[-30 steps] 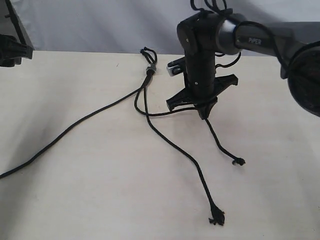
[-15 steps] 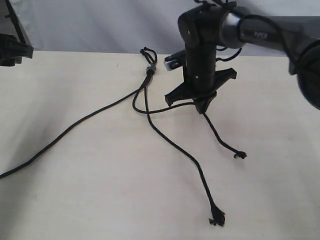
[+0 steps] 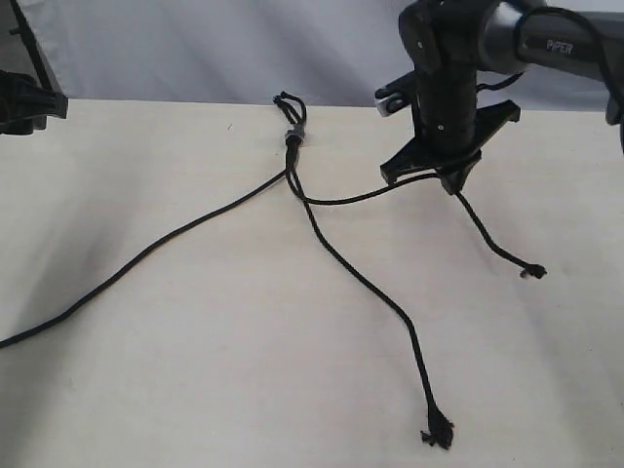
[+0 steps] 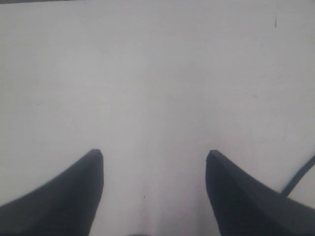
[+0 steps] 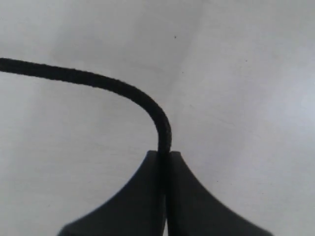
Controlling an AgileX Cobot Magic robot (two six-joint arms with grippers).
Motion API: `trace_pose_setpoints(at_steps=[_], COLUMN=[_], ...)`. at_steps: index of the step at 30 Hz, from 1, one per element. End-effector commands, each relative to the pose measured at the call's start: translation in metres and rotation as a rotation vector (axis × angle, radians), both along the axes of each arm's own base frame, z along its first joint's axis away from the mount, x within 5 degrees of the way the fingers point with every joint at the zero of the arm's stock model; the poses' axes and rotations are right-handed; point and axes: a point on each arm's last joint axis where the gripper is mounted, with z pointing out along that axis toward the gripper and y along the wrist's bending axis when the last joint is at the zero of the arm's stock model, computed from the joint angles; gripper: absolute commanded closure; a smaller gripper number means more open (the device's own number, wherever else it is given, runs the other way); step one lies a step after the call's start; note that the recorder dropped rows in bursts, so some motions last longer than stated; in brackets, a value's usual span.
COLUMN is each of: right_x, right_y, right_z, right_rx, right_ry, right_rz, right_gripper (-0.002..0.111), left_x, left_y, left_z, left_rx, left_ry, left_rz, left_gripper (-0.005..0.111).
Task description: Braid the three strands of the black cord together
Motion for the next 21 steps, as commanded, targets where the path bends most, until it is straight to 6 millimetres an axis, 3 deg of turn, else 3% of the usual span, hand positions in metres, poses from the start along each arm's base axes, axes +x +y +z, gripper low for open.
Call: trace_pose_setpoints(at_steps=[1, 4, 7, 11, 14, 18, 21], right_x=[0.005, 0.004, 0.003, 0.002, 0.005, 0.009, 0.004], right_y=[-0.016, -0.017, -0.015, -0.011, -0.010, -0.014, -0.028], right_z=[-0.026, -0.042, -0.044, -0.044, -0.039, -0.005, 0.044], right_rx=[0.078, 0.112, 0.107, 0.105, 0.110, 0.131, 0.147], right_ry=[0.066, 0.116, 0.122, 0.110, 0.103, 0.017, -0.088], right_rz=[-0.061, -0.068, -0.096, -0.132, -0.096, -0.087, -0.104], right_gripper=[0.109, 0.109, 0.104, 0.059, 0.036, 0.037, 0.050], left_x=[0.000, -0.001, -0.001, -0.001, 0.000, 0.001, 0.000], left_y=[0.000, 0.000, 0.000, -0.001, -0.004, -0.032, -0.073], left_z=[0.003, 0.003, 0.003, 0.003, 0.003, 0.003, 0.007], left_rx=[-0.012, -0.014, -0.016, -0.040, -0.061, -0.089, -0.128], left_ry=[-0.025, -0.024, -0.024, -0.026, -0.027, -0.020, -0.026], left_rz=[0.007, 0.009, 0.009, 0.020, 0.018, -0.085, -0.217], left_gripper=[0.049, 0.049, 0.049, 0.049, 0.049, 0.049, 0.049])
